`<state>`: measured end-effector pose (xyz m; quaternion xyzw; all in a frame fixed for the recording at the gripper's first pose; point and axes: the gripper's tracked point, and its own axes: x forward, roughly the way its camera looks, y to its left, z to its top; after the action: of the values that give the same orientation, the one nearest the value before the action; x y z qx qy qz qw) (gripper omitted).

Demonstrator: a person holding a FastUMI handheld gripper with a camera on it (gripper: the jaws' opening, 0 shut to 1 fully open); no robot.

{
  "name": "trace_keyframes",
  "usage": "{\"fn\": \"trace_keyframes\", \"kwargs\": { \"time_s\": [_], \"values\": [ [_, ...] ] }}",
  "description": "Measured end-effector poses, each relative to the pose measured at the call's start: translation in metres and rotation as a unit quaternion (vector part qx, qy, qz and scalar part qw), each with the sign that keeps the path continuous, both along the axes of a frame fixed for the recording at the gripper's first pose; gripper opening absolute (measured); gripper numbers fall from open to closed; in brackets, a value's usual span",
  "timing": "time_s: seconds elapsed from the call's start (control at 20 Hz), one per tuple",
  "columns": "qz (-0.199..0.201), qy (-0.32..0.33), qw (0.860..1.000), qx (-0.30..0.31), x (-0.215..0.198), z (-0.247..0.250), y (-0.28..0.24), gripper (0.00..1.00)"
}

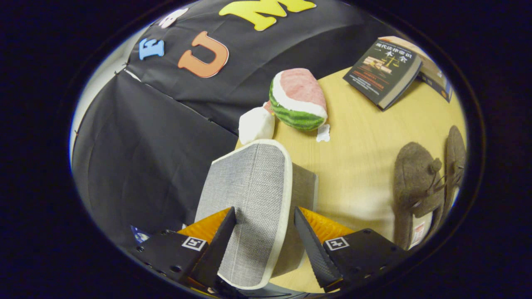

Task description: Open the storage box then place both shoes into the box .Put the left shoe in first, then the right shoe, with the right side of both shoes facing outward in a uniform manner.

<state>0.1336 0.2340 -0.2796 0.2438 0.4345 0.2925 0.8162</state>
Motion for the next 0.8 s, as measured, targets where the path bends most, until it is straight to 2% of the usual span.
{"fn": "trace_keyframes", "kwargs": {
  "time_s": [0.05,0.2,0.4,0.55,0.6,0.65,0.8],
  "values": [
    [0.005,0.015,1.0,0.025,0.001,-0.004,0.001,0.96],
    [0.028,0.052,0.994,0.09,-0.001,0.0,0.007,0.98],
    [0.051,0.033,0.995,0.078,-0.007,0.013,0.015,0.58],
    [0.051,0.02,0.998,0.043,-0.006,0.019,0.015,0.19],
    [0.042,0.015,0.999,0.031,-0.005,0.02,0.018,0.18],
    [0.036,0.015,0.999,0.013,-0.007,0.027,0.011,0.02],
    [0.032,0.006,0.999,-0.012,-0.016,0.047,0.018,0.02]
  ]
}}
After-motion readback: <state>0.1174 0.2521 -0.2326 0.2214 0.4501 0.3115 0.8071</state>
